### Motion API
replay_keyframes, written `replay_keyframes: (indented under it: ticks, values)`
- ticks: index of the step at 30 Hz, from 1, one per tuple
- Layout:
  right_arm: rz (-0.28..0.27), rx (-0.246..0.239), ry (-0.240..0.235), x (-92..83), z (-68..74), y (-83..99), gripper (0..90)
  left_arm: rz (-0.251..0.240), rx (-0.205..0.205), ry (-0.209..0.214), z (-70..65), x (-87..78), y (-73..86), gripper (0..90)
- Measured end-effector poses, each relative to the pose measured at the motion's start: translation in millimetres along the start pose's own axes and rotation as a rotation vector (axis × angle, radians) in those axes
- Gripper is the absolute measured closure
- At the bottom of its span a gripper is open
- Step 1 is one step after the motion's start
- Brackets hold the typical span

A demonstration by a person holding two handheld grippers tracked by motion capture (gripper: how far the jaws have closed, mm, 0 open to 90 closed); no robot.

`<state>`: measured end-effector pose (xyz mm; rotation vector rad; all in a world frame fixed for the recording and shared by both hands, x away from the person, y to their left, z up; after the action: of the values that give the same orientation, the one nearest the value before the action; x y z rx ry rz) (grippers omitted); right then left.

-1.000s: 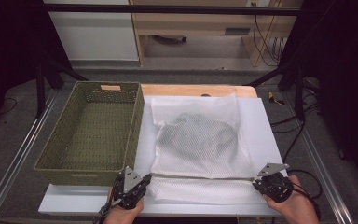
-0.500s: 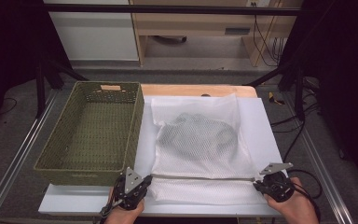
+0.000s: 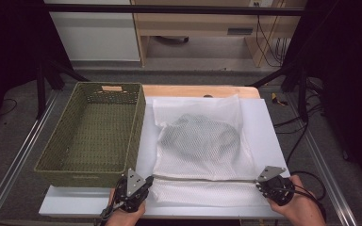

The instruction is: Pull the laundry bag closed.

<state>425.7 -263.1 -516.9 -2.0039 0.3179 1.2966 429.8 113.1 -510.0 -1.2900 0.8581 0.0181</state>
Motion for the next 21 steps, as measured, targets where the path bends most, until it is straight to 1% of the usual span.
replay_keyframes:
  ticks: [1, 2, 3, 4, 5, 6, 7, 8, 10, 11, 14, 15, 16, 17, 18, 19, 20, 21]
  values:
    - [-0.001, 0.001, -0.013, 0.4, 0.8, -0.4, 82.3, 0.003, -0.004, 0.002, 1.9, 0.0, 0.4, 89.6]
    - [-0.002, 0.007, -0.018, 1.4, 1.0, -0.7, 82.3, 0.003, -0.004, 0.002, 1.9, 0.0, 0.4, 89.6]
    - [-0.002, 0.007, -0.018, 1.4, 1.0, -0.7, 82.3, 0.003, -0.009, -0.007, 3.8, -0.1, 0.5, 89.6]
    - [0.009, 0.009, 0.001, 4.1, -2.4, 1.5, 82.4, -0.005, -0.038, 0.004, 6.0, -0.1, 0.8, 89.7]
    - [0.009, 0.009, 0.001, 4.1, -2.4, 1.5, 82.4, -0.005, -0.038, 0.004, 6.0, -0.1, 0.8, 89.6]
    - [-0.007, 0.047, -0.022, 5.5, -3.3, 3.9, 82.4, 0.002, -0.042, 0.008, 6.3, 0.4, 2.3, 89.6]
    - [-0.007, 0.047, -0.022, 5.5, -3.3, 3.9, 82.4, 0.002, -0.042, 0.008, 6.3, 0.4, 2.3, 89.6]
    - [-0.015, 0.058, -0.024, 5.9, -4.0, 5.3, 82.4, 0.000, -0.040, 0.006, 5.5, 1.3, 2.3, 89.6]
    - [-0.012, 0.073, -0.027, 7.0, -5.6, 9.6, 82.4, 0.009, -0.026, 0.012, 3.9, 1.9, 3.2, 89.6]
    - [-0.018, 0.079, -0.033, 6.9, -5.9, 10.0, 82.3, 0.007, -0.027, 0.012, 4.0, 1.8, 3.2, 89.6]
    - [-0.025, 0.081, -0.035, 6.5, -5.4, 9.8, 82.3, 0.004, -0.025, 0.018, 4.1, 1.2, 2.8, 89.3]
    - [-0.035, 0.082, -0.041, 7.0, -5.0, 9.9, 82.1, 0.001, -0.021, 0.020, 4.7, 0.8, 2.4, 88.8]
    - [-0.034, 0.086, -0.046, 7.3, -4.7, 10.6, 81.8, -0.007, -0.020, 0.027, 4.4, 0.0, 1.5, 88.1]
    - [-0.044, 0.095, -0.043, 6.8, -5.4, 10.3, 81.1, -0.007, -0.020, 0.027, 4.4, 0.0, 1.5, 86.9]
    - [-0.071, 0.107, -0.038, 6.1, -6.7, 8.8, 79.5, -0.018, -0.018, 0.027, 3.2, -1.2, 0.1, 84.8]
    - [-0.071, 0.107, -0.038, 6.1, -6.7, 8.8, 79.5, -0.018, -0.018, 0.027, 3.2, -1.2, 0.1, 82.7]
    - [-0.111, 0.120, -0.032, 1.9, -8.3, 6.2, 72.0, -0.027, 0.001, 0.014, 2.4, -3.0, -1.8, 80.2]
    - [-0.134, 0.134, -0.035, -0.5, -8.9, 4.2, 69.5, -0.027, 0.001, 0.014, 2.4, -3.0, -1.8, 77.0]
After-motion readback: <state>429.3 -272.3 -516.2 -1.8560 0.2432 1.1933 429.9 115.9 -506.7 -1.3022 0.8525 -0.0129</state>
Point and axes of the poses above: each handheld gripper's, and its own axes: x roughly forward along the jaws, y roughly out of its underside, z roughly to its left, the point moved 9 cm from there along x, roughly forward along the jaws, and after that the axes turned 1 degree about -z, right-handed, at the moved point
